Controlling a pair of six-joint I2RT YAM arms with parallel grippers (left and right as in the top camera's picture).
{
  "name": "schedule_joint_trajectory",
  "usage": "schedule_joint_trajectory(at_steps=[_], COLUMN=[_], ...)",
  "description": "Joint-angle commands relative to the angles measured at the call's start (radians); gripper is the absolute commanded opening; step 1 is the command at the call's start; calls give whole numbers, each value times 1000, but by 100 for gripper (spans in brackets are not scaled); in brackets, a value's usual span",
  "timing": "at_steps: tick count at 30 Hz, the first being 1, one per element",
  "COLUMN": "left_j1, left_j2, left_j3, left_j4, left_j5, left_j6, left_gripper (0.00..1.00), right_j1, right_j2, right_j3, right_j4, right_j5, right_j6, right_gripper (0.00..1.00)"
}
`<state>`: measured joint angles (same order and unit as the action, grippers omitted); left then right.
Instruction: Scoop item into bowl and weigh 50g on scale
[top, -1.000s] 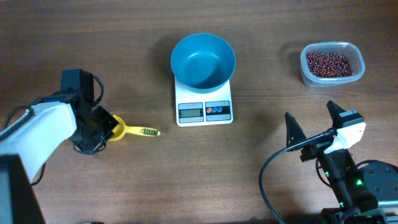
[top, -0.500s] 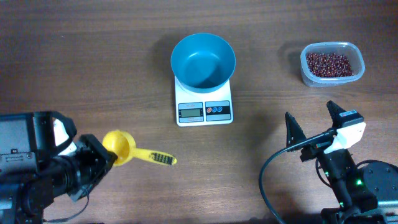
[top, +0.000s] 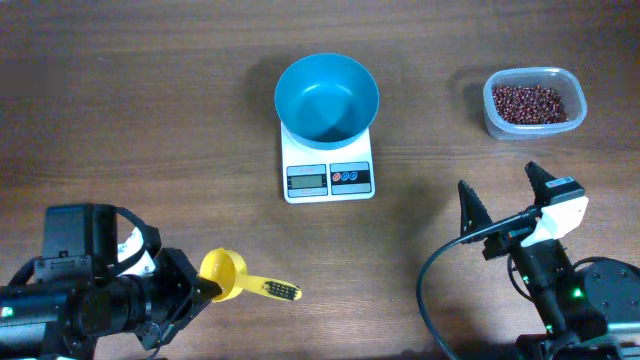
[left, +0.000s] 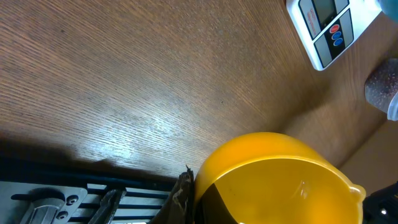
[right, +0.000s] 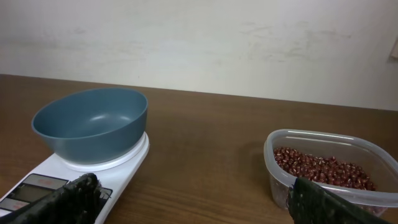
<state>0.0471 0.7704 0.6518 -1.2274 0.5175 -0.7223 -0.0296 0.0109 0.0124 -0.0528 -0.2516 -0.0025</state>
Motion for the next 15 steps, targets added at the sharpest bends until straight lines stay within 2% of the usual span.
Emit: schedule_joint_trajectory(at_steps=[1, 2, 3, 5, 8, 10, 12, 15], left_j1=[1, 1, 1, 1, 1, 1, 1, 1], left_j2=[0, 0, 0, 0, 0, 0, 0, 0], left_j3=[-6, -6, -6, -6, -6, -6, -6, -6], left_j4=[-1, -1, -1, -1, 0, 0, 0, -1], left_j5=[19, 31, 57, 68, 142, 143, 150, 151], left_j6=[19, 19, 19, 19, 19, 10, -28, -48], left_gripper=[0, 0, 0, 0, 0, 0, 0, 0], right_j1=[12, 12, 12, 12, 12, 12, 12, 11], right_j2=[-7, -7, -5, -5, -5, -5, -5, -5], right_j3=[-7, -7, -7, -7, -7, -7, -7, -7], right_j4=[-3, -3, 1, 8, 7, 7, 7, 3], right_j5=[-29, -42, -96, -264, -568, -683, -706, -674], right_j6=[162, 369, 517, 702, 1107, 1368, 1478, 1477], right_gripper=[99, 99, 99, 99, 99, 99, 98, 99])
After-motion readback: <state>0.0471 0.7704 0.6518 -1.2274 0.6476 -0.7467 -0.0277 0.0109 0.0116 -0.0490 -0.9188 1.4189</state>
